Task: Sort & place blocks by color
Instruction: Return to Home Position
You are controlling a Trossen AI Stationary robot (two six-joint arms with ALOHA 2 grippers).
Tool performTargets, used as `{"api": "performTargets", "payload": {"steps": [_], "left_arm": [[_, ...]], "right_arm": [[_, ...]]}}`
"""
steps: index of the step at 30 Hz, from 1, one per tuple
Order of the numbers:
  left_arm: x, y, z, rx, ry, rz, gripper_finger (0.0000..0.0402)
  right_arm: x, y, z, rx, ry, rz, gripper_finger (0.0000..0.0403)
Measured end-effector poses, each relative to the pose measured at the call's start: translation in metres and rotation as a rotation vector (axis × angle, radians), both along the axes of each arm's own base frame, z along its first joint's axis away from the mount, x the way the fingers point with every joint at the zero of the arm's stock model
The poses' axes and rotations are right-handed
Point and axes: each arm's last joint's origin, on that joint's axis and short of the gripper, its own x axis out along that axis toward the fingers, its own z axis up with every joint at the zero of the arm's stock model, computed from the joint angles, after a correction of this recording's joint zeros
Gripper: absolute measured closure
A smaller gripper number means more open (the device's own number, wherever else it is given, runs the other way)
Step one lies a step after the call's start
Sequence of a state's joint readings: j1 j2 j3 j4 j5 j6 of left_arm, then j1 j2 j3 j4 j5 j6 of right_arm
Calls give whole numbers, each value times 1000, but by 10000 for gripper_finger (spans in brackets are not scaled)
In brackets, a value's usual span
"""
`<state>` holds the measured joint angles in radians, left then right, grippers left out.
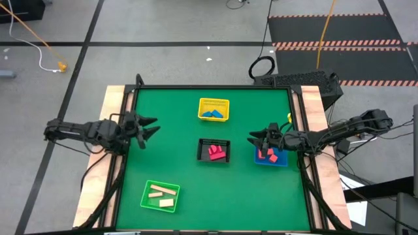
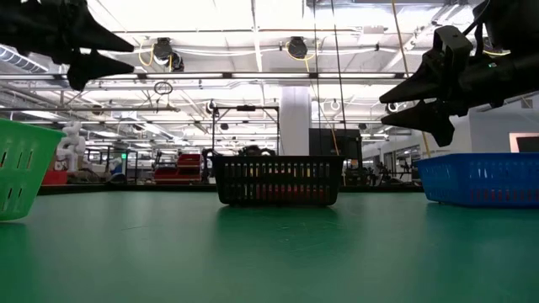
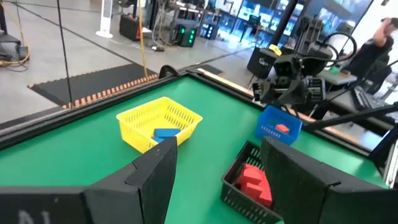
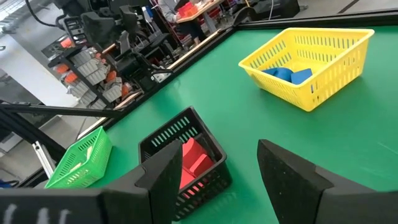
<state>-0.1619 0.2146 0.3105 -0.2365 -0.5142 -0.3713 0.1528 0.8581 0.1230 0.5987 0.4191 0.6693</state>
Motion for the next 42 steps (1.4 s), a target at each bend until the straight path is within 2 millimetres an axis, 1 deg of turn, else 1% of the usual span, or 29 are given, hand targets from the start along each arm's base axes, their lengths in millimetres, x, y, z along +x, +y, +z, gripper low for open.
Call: {"api": "performTargets", "payload": {"steps": [5, 12, 23, 26, 34, 42], "left_arm": [[6, -1, -14, -31, -44, 3, 170], [11, -2, -39, -93, -66, 9, 170], [13, -3, -71, -173, -34, 8, 169], [13, -3, -72, -213, -50, 12, 169], [13, -3, -72, -231, -56, 15, 169], [13, -3, -72, -163, -29, 5, 169]], "right_arm": [[0, 0, 0, 0, 0, 1, 204], [0, 0, 0, 0, 0, 1, 204], [0, 0, 0, 0, 0, 2, 204], [0, 0, 0, 0, 0, 2, 204], [0, 0, 0, 0, 0, 2, 204], [0, 0, 0, 0, 0, 2, 204]]}}
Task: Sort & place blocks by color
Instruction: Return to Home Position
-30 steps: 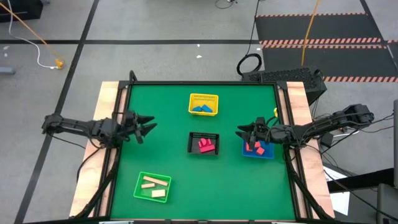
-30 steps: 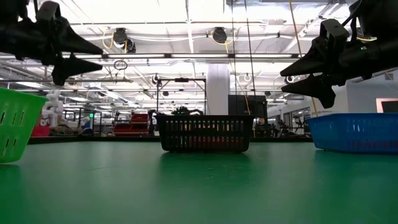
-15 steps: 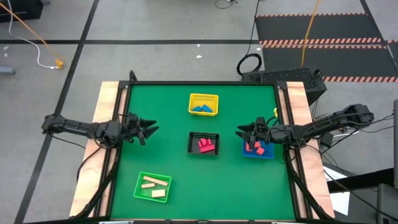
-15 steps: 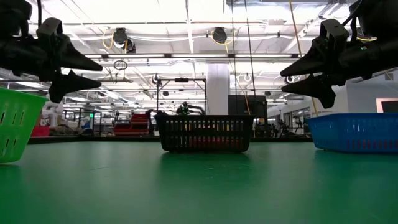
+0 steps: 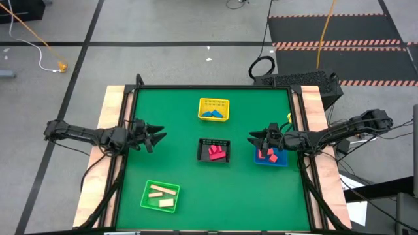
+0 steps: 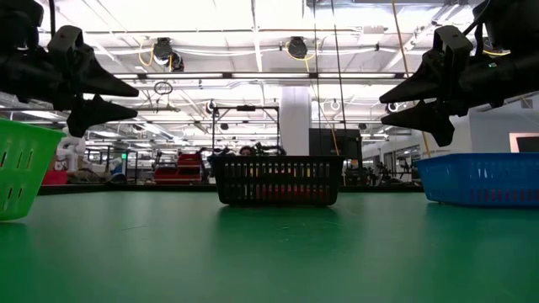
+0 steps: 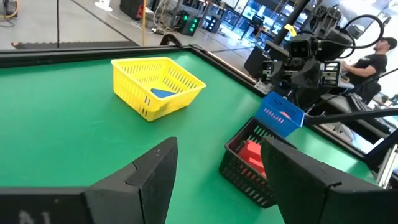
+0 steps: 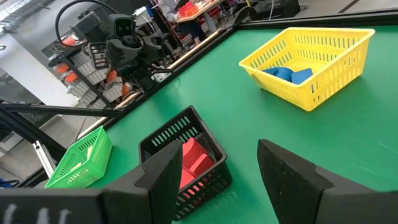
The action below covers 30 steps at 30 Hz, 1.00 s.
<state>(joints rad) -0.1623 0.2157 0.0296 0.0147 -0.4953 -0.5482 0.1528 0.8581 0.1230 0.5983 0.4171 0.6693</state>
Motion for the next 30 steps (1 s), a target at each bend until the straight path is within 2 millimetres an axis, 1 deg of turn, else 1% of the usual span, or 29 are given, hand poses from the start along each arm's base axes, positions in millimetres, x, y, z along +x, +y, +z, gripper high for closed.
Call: {"api": "performTargets", "payload": {"steps": [5, 30], "left_arm": [[0, 0, 0, 26, 10, -4, 169], [0, 0, 0, 27, 11, -3, 169]], "right_arm": [[0, 0, 0, 0, 0, 0, 204], [0, 0, 0, 0, 0, 0, 204]]}}
